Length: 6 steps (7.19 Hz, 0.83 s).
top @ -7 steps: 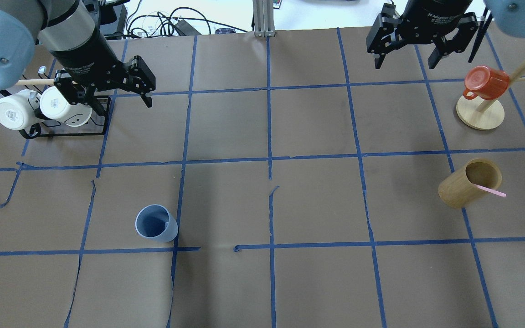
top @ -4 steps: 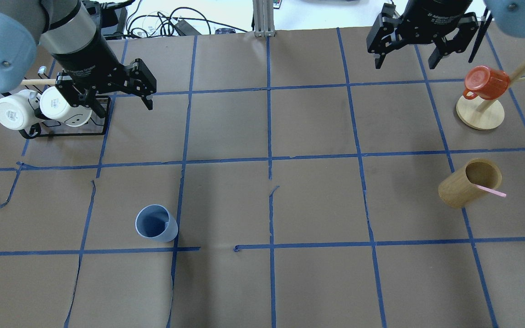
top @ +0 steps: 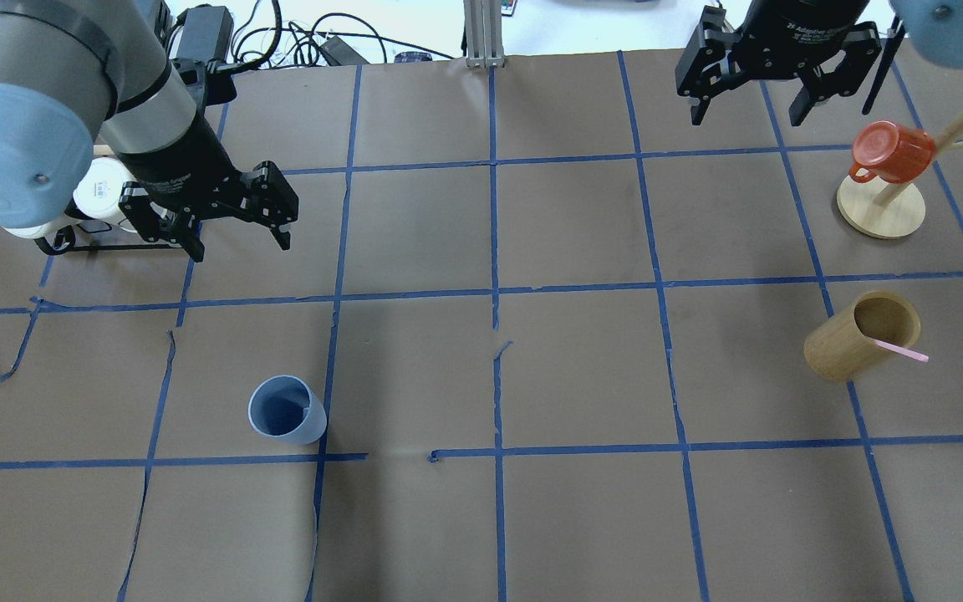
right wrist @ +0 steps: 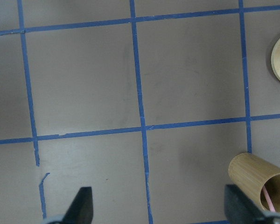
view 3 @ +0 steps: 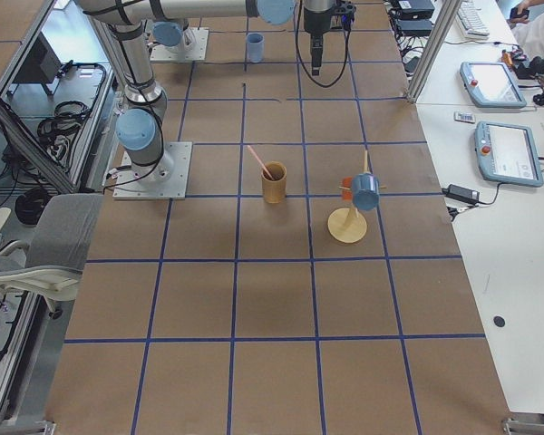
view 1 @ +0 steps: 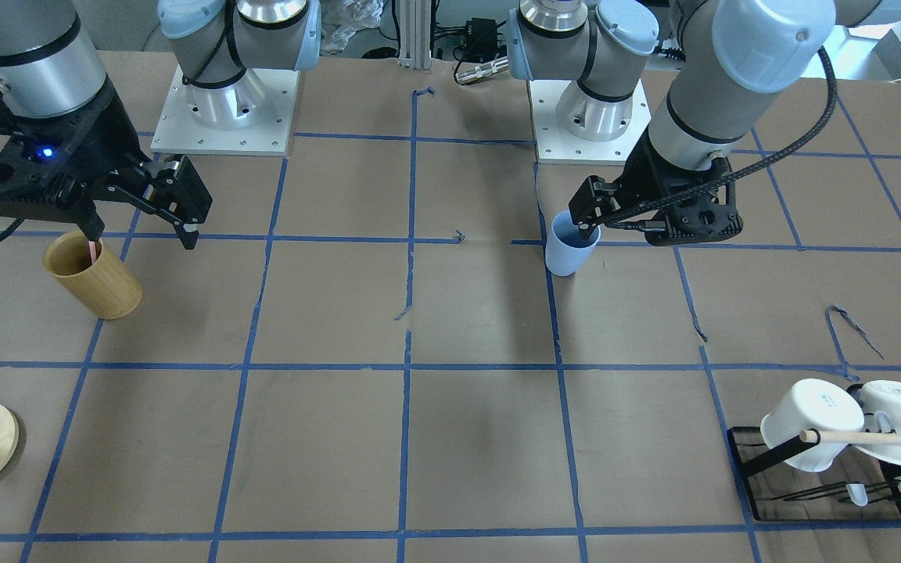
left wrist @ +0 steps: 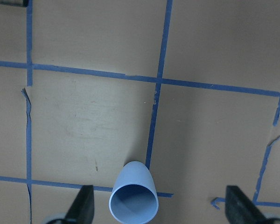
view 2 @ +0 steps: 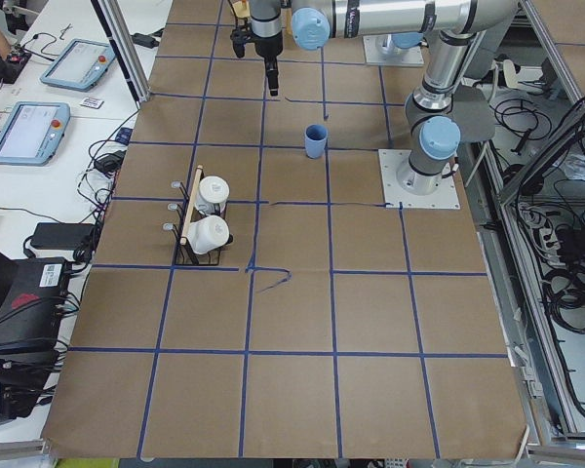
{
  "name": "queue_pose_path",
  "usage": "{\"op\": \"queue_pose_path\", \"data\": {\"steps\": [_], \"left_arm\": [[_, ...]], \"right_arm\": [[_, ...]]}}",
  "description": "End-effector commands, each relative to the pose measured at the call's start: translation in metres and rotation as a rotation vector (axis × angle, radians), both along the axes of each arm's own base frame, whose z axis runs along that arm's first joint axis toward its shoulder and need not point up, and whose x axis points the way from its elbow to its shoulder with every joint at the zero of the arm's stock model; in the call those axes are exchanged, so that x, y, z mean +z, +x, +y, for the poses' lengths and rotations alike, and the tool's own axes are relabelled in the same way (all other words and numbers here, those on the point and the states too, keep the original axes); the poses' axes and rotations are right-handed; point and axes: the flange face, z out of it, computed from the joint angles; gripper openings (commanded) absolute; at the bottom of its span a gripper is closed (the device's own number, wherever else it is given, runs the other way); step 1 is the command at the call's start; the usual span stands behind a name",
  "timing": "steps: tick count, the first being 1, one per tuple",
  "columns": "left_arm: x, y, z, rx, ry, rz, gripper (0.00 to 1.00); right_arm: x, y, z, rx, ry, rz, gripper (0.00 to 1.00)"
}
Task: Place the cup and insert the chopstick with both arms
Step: 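Lower the left gripper onto the light-blue cup and grasp its rim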
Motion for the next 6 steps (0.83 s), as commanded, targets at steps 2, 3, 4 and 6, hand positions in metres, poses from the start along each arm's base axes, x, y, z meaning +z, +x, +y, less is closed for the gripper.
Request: {"op": "queue_pose_path", "data": {"steps": [2,3,4,6], "left_arm": [[-0.073,-0.006,0.044,-0.055,0.055,0.005,0.98],[-0.117,-0.021,0.073,-0.093,0.032,0.004,1.00],[-0.146,-0.026,0.091,-0.108,0.018,0.004,1.00],[-0.164,-0.028,0.099,-0.117,0.050,0.005,0.96]], "right_arm": [[0.001,-0.008,-0.002,-0.005,0.000,-0.005,1.00],[0.002,-0.008,0.000,-0.009,0.000,-0.005,1.00],[0.001,-0.008,-0.001,-0.017,0.001,-0.001,1.00],[0.001,-0.009,-0.001,-0.017,0.001,0.000,1.00]]}}
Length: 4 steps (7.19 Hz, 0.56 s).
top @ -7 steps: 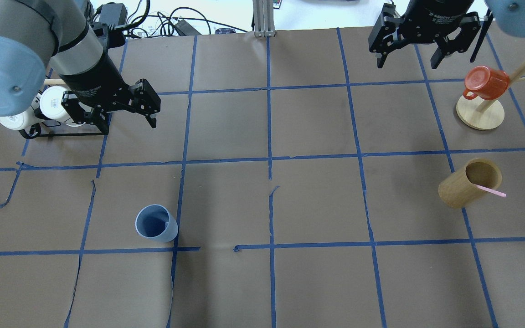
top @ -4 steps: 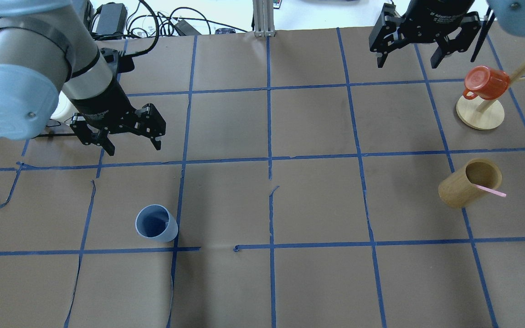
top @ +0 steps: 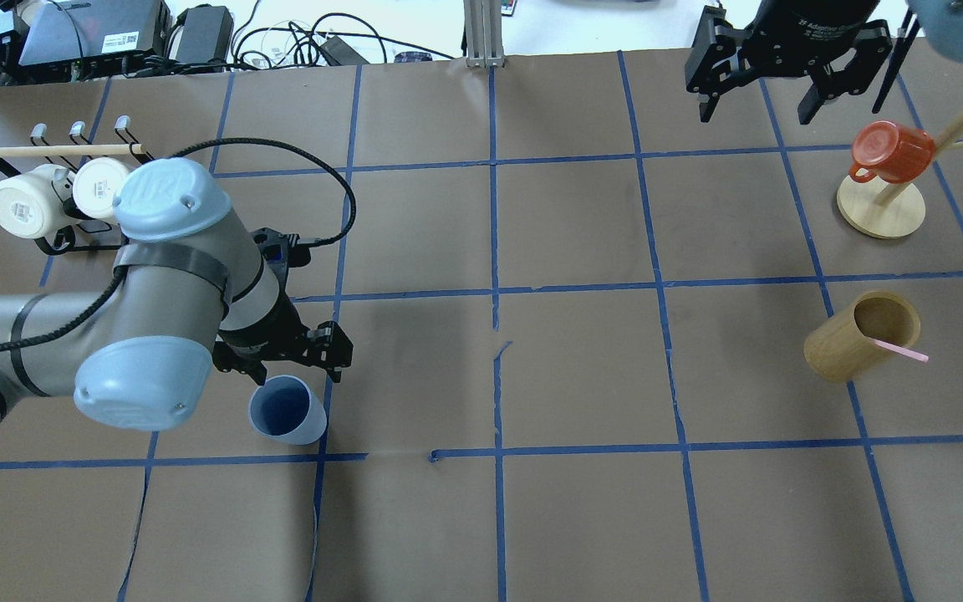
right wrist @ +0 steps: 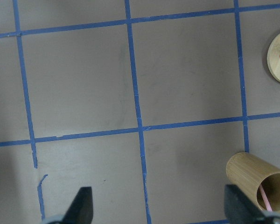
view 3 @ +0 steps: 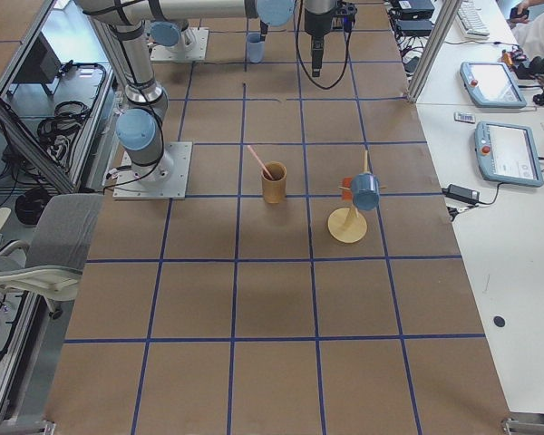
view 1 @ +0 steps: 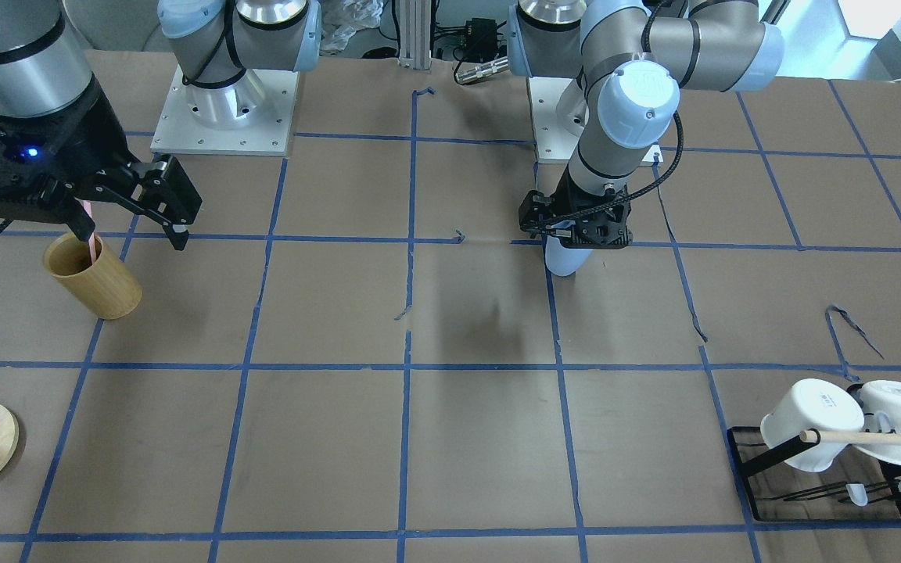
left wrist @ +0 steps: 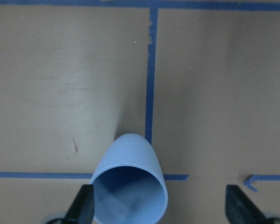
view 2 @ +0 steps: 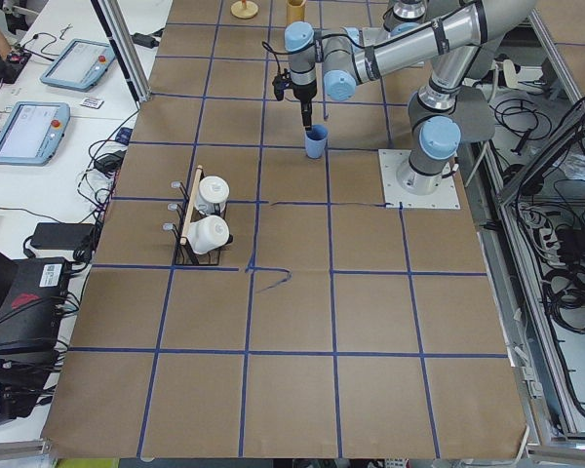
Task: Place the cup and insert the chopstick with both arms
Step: 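Lower the left gripper onto the light-blue cup and grasp its rim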
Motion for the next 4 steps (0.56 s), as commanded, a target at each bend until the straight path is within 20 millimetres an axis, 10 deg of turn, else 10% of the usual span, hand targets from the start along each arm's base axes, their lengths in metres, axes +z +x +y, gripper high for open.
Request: {"op": "queue_pose_path", "data": {"steps": [1,3,4], "left_arm": [[-0.0149,-0.0021,0.0077,-0.014,0.019,0.000,0.84],[-0.0180,-0.0064,0.0083,-0.026,0.028,-0.005,0.10],[-0.0174,-0.0071,0.0080,-0.021,0.027,-0.006,0.00]], "right_arm": [[-0.0009,0.0006,0.0003,0.000,0.002,0.002,1.00],[-0.0009,0.0006,0.0003,0.000,0.002,0.002,1.00],[-0.0017,-0.0015,-0.0005,0.003,0.004,0.007,1.00]]}}
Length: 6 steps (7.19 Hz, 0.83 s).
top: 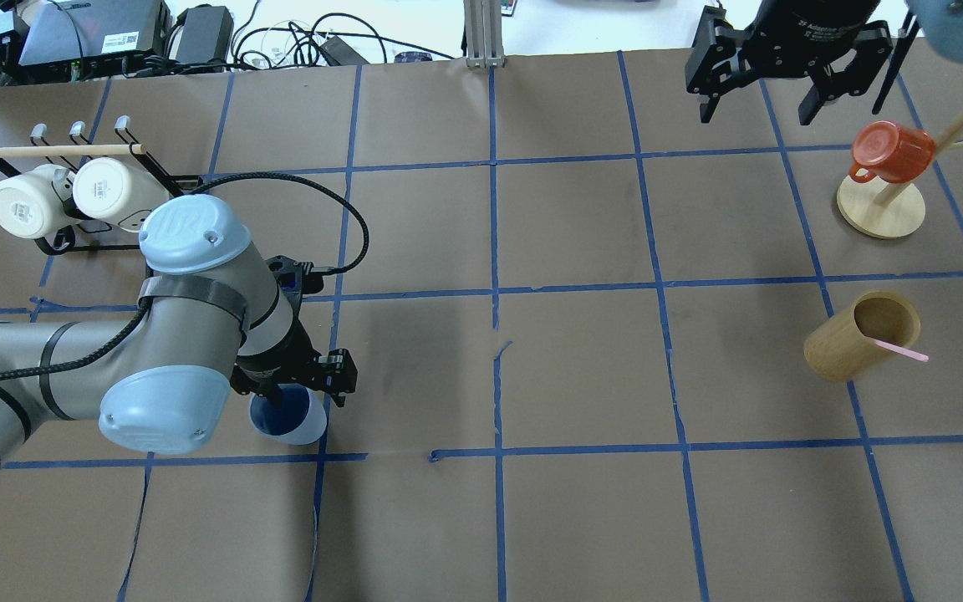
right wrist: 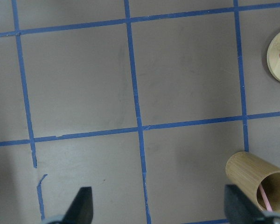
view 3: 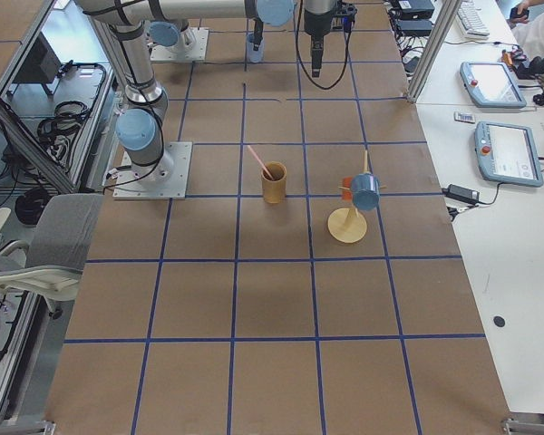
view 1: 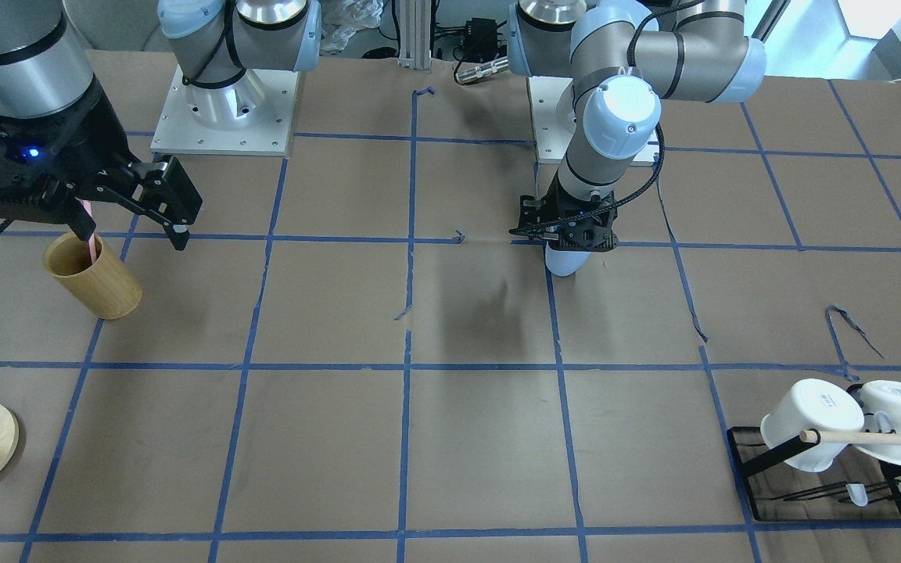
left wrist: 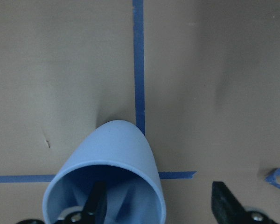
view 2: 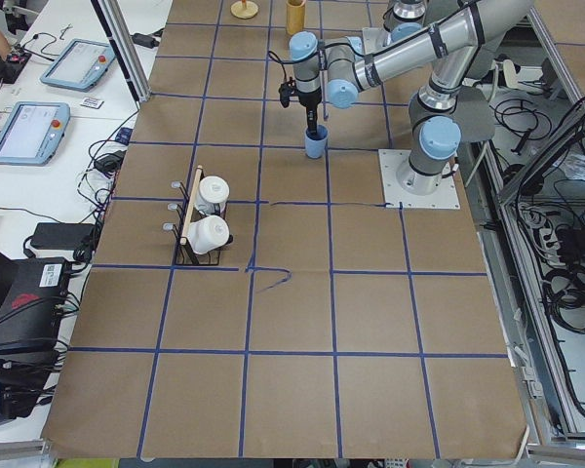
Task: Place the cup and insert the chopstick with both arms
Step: 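Carry the blue cup away with left gripper while right descends to chopstick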
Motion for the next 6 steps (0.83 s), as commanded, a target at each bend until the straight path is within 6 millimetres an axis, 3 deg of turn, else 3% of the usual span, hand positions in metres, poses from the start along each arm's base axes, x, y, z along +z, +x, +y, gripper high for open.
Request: {"op": "queue_pose_path", "data": {"steps": [1,3,4,5,6], "left_arm": [[-0.001,-0.001,0.000,0.003,0.002,-0.004,0.00],[0.003,-0.002,-0.003,0.061,-0.010,-0.012,0.00],[0.009,-0.002,-0.009,0.110,-0.033,-0.017,0.00],[0.026,-0.003,-0.027,0.203,-0.070,-0.021,0.00],[0.042,-0.006,-0.050,0.318,-0.094,-0.023,0.00]], "right_arm": [[-0.001,-0.005,0.001,-0.017,0.012,0.016,1.00],[0.002,-0.056,-0.001,-0.106,0.029,0.094,1.00],[-0.004,-0.100,0.001,-0.174,0.078,0.089,1.00],[-0.008,-0.122,0.002,-0.211,0.087,0.082,1.00],[-0.008,-0.129,0.009,-0.234,0.089,0.082,1.00]]}}
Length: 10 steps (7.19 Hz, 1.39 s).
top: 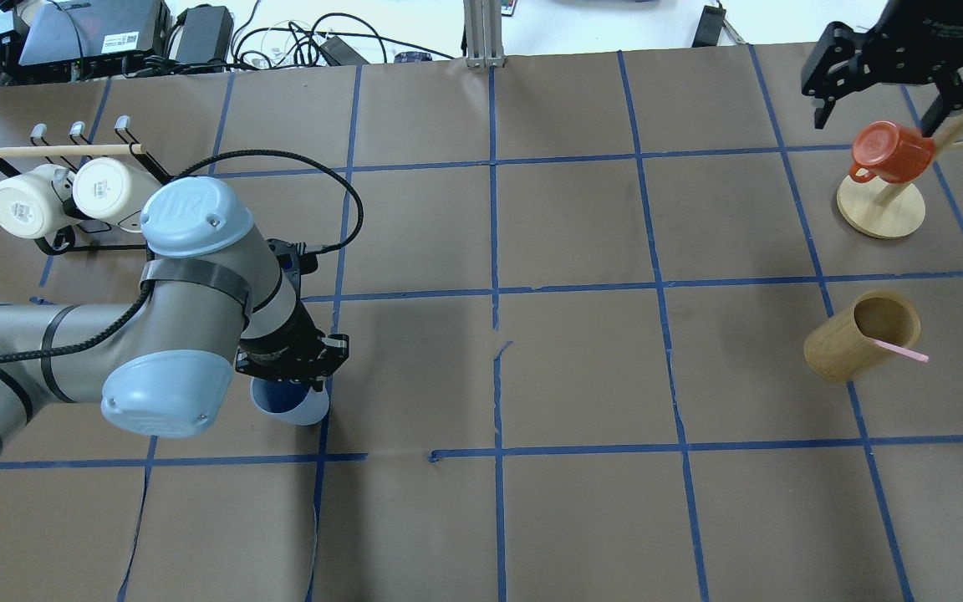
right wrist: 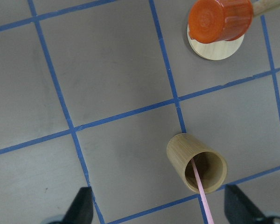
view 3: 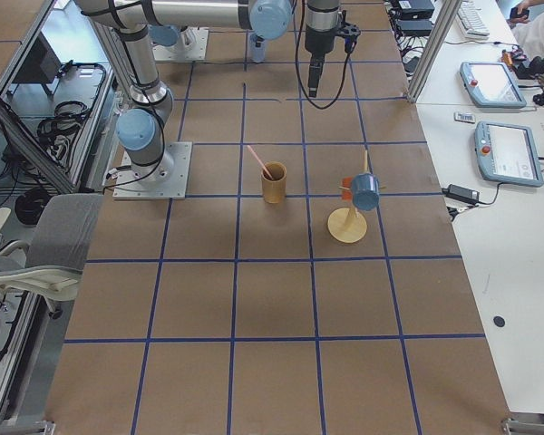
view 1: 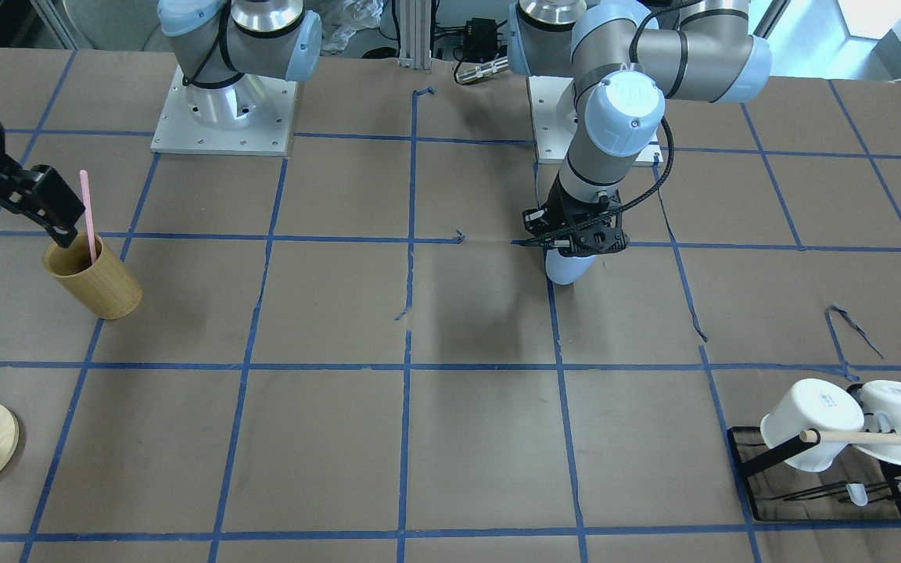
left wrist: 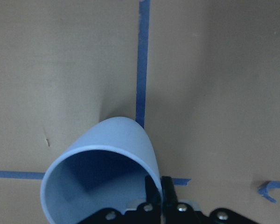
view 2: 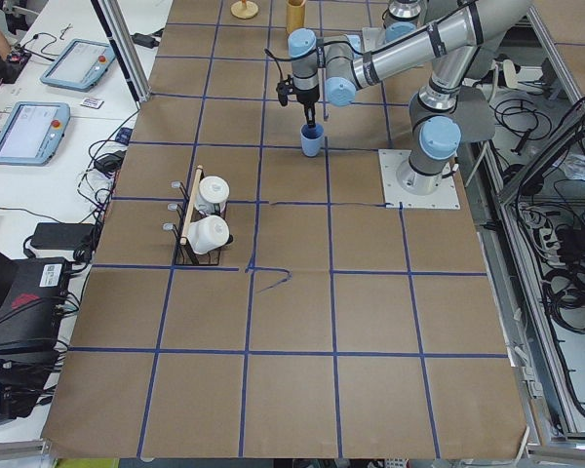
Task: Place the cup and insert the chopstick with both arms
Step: 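Carry the blue cup away with left gripper while right descends to chopstick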
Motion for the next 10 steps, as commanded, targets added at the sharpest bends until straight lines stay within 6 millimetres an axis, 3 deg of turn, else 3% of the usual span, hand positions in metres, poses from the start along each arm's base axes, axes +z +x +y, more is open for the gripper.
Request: {"op": "queue_pose_path", "data": {"steps": [1,3,4,5,7,9,10], "left_arm": [[0.026,-0.018,-0.039,0.253,-0.045,0.017,0.00],[0.028,-0.063,-0.072,0.546,-0.027,0.078,0.00],[0.030,-0.087,-0.100,0.645,-0.034,0.097,0.00],[0.021,-0.107,-0.129,0.721,-0.026,0.093,0.00],[0.008,-0.144,-0.192,0.832,-0.042,0.105,0.00],[0.025,-0.162,-0.255,0.898,-0.101,0.154,0.00],[0.017,-0.178,-0.259,0.896,-0.083,0.148,0.00]], "right_arm": [[-0.014,-0.037,0.013,-0.074,0.030,-0.016,1.00],[-0.032,-0.048,0.043,-0.089,0.046,-0.073,1.00],[-0.038,-0.042,0.060,-0.092,0.045,-0.077,0.99],[-0.062,-0.047,0.066,-0.100,0.057,-0.081,0.99],[-0.085,-0.060,0.089,-0.124,0.092,-0.096,1.00],[-0.108,-0.076,0.100,-0.128,0.151,-0.114,1.00],[-0.116,-0.082,0.105,-0.140,0.172,-0.121,1.00]]}}
